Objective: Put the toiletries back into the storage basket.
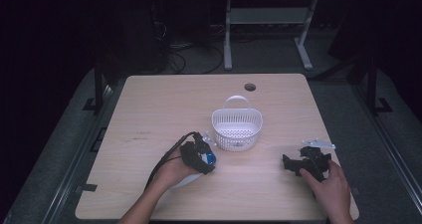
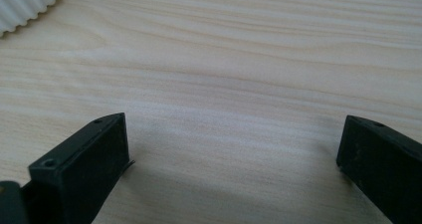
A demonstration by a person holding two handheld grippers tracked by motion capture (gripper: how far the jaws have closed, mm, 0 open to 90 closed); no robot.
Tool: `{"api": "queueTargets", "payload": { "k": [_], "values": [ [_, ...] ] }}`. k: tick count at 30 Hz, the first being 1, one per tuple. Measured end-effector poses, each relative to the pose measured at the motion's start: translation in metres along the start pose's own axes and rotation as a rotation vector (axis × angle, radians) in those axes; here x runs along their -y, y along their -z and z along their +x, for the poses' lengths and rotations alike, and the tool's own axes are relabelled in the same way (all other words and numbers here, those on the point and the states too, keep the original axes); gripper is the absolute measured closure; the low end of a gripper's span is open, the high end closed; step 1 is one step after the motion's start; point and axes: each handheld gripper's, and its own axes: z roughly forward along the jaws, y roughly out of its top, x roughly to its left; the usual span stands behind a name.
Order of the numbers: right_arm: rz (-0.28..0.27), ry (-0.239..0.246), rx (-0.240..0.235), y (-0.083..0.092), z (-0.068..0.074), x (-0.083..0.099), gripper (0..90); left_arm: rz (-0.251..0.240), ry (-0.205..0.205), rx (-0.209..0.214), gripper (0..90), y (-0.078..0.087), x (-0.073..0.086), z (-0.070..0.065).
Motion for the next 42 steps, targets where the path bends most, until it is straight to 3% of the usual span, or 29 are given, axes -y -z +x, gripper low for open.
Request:
{"api": "queueTargets", "payload": {
  "k": [9, 17, 25, 33, 42],
  "values": [
    [0.000, 0.000, 0.000, 0.000, 0.000, 0.000, 0.0, -0.068, 0.013, 0.045, 36.5, 0.012, 0.004, 0.007],
    [0.000, 0.000, 0.000, 0.000, 0.000, 0.000, 0.0, -0.160, 0.009, 0.090, 36.7, 0.028, 0.010, 0.014],
    [0.000, 0.000, 0.000, 0.000, 0.000, 0.000, 0.0, -0.245, 0.036, 0.122, 36.8, 0.045, 0.019, 0.022],
    [0.000, 0.000, 0.000, 0.000, 0.000, 0.000, 0.0, -0.324, 0.026, 0.153, 37.0, 0.059, 0.027, 0.028],
    [0.000, 0.000, 0.000, 0.000, 0.000, 0.000, 0.0, -0.455, 0.010, 0.209, 37.1, 0.076, 0.038, 0.036]
  ]
}}
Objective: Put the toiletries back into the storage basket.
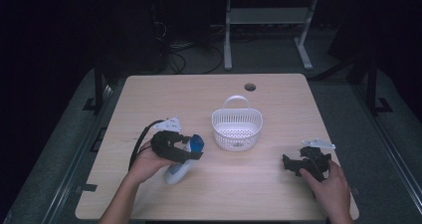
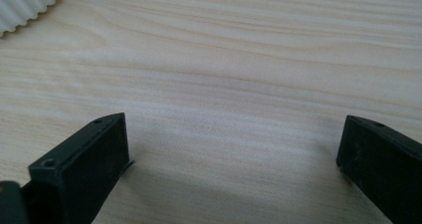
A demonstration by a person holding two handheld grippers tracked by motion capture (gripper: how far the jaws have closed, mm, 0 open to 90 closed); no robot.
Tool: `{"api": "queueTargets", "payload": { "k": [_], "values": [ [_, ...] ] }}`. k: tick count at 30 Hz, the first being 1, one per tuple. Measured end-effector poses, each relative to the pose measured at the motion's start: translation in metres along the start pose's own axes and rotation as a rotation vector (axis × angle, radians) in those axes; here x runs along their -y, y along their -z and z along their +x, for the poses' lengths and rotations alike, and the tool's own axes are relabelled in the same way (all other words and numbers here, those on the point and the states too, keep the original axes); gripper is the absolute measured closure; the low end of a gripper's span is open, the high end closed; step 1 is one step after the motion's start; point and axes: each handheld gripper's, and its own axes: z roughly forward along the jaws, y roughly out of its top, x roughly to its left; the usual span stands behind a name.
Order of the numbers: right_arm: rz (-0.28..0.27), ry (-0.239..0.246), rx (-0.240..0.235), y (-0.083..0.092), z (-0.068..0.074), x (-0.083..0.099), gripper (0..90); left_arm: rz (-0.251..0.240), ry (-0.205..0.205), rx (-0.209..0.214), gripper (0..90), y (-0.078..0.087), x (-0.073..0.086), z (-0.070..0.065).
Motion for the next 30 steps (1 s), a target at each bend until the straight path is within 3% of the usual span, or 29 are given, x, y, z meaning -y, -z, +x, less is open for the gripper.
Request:
{"api": "queueTargets", "payload": {
  "k": [12, 30],
  "values": [
    [0.000, 0.001, 0.000, 0.000, 0.000, 0.000, 0.0, -0.154, -0.012, 0.027, 37.4, 0.020, 0.003, 0.005],
    [0.000, 0.000, 0.000, 0.000, 0.000, 0.000, 0.0, -0.276, -0.010, -0.013, 37.5, 0.039, 0.007, 0.013]
  ]
}}
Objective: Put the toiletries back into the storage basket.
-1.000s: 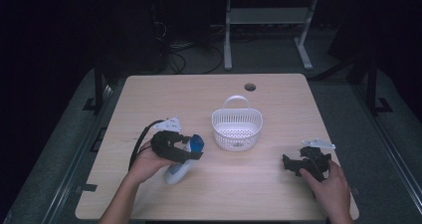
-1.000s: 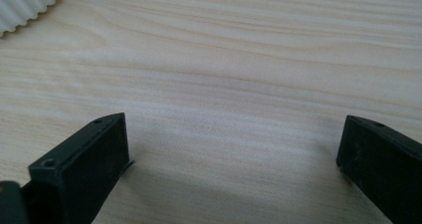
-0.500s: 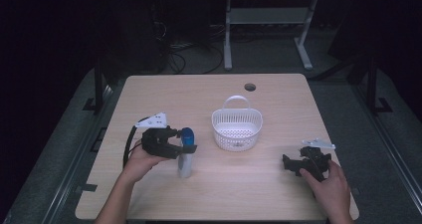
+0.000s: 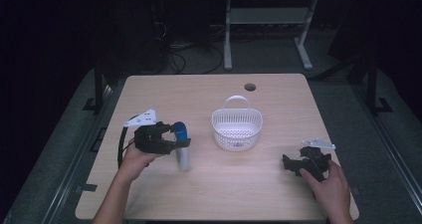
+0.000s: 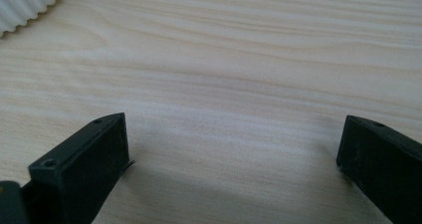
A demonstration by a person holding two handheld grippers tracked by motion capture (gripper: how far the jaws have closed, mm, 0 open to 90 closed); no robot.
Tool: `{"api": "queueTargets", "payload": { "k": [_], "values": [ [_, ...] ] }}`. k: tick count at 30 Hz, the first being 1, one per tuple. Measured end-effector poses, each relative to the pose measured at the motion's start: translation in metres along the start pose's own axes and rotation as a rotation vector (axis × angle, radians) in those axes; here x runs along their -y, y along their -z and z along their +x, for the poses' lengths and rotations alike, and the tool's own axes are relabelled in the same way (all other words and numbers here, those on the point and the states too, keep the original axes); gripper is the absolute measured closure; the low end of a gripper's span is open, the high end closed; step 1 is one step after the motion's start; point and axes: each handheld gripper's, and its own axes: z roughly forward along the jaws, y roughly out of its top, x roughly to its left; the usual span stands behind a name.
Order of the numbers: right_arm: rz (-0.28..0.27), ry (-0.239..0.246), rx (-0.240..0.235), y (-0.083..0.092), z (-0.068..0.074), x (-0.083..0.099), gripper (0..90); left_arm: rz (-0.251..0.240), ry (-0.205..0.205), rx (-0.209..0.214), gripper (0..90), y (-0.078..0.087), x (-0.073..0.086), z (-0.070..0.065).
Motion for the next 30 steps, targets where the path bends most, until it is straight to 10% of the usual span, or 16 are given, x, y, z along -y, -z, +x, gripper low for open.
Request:
{"api": "queueTargets", "payload": {
  "k": [30],
  "values": [
    [0.000, 0.000, -0.002, 0.000, 0.000, 0.000, 0.0, -0.027, -0.058, -0.026, 37.5, -0.003, -0.040, 0.000]
  ]
}}
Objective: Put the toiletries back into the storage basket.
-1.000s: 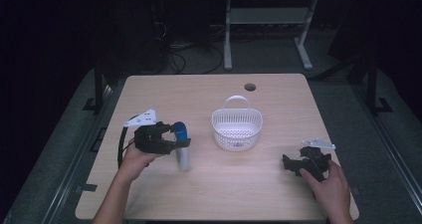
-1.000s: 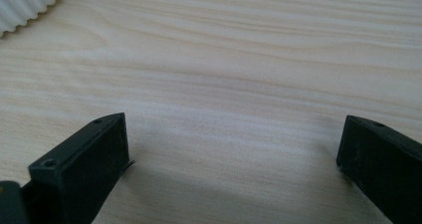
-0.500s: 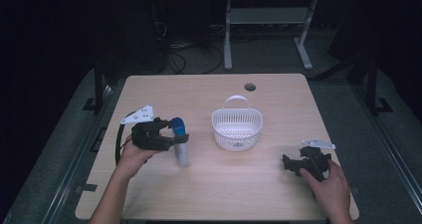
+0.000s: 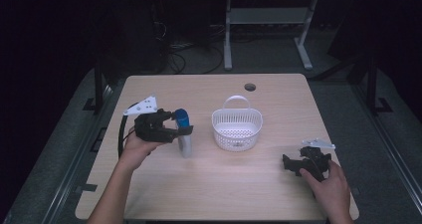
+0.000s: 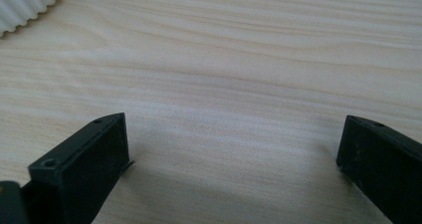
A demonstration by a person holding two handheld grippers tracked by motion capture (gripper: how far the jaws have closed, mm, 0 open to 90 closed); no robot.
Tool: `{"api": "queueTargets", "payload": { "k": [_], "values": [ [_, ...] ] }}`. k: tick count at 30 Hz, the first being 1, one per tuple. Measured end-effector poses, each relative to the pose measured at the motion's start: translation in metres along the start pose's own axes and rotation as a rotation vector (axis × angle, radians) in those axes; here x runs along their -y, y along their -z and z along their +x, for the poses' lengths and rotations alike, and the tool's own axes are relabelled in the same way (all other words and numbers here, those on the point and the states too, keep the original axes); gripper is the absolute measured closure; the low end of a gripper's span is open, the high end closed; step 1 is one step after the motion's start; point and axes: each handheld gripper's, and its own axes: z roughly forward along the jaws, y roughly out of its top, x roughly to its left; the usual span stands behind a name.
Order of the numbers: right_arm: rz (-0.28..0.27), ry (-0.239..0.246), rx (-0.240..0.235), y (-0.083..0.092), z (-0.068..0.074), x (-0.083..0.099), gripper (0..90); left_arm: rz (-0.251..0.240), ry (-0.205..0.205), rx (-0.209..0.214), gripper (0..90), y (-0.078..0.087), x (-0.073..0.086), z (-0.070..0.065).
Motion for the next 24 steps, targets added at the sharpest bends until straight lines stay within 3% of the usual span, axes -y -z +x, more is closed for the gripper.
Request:
{"api": "queueTargets", "payload": {
  "k": [24],
  "values": [
    [0.000, 0.001, 0.001, 0.000, 0.000, 0.000, 0.0, -0.017, -0.012, 0.013, 37.5, -0.017, -0.035, 0.010]
  ]
}}
